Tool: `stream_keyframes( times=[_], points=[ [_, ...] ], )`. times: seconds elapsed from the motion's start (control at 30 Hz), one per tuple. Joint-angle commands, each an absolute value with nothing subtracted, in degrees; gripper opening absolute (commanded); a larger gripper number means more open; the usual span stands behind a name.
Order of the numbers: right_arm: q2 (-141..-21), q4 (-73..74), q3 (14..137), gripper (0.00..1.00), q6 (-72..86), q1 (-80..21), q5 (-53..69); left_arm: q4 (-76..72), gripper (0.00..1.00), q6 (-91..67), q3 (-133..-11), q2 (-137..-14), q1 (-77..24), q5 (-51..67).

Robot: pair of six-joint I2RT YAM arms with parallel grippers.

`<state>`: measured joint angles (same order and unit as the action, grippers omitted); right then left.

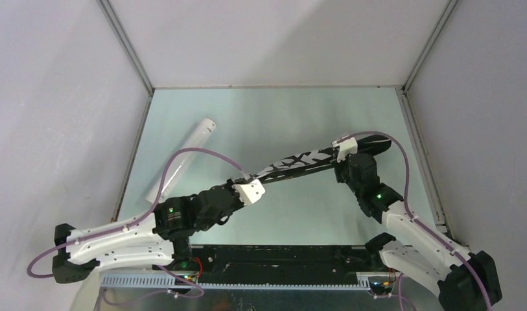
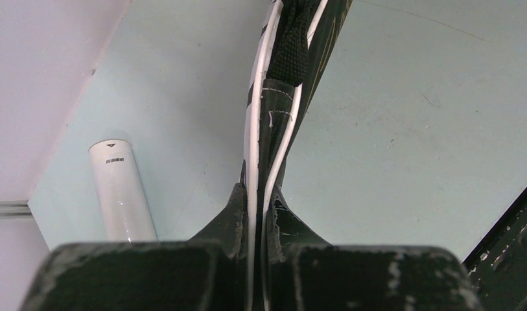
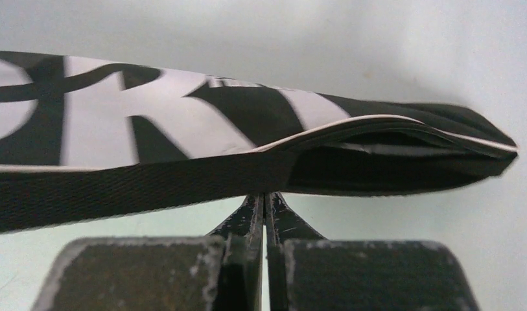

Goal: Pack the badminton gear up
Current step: Zip the racket bag at the center of the board.

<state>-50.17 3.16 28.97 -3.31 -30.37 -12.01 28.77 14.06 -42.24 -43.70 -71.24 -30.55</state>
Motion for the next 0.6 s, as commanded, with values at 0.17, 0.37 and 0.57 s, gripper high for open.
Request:
stream_keyframes(
  times=[0.17, 0.37, 0.57],
  points=[
    [-58.2, 1.2, 32.9, 0.00, -4.3, -19.5, -18.0, 28.3, 0.00, 15.6, -42.8, -40.9, -70.9, -38.3],
    [-64.1, -2.6, 34.7, 0.00, -5.8, -13.9, -19.3, 29.1, 0.00, 16.0, -42.9, -39.9, -70.9, -38.8],
    [-69.8, -9.8, 35.8, 0.00, -9.2, -9.5, -19.8, 29.8, 0.00, 16.8, -42.6, -37.7, -70.9, -36.8]
  ],
)
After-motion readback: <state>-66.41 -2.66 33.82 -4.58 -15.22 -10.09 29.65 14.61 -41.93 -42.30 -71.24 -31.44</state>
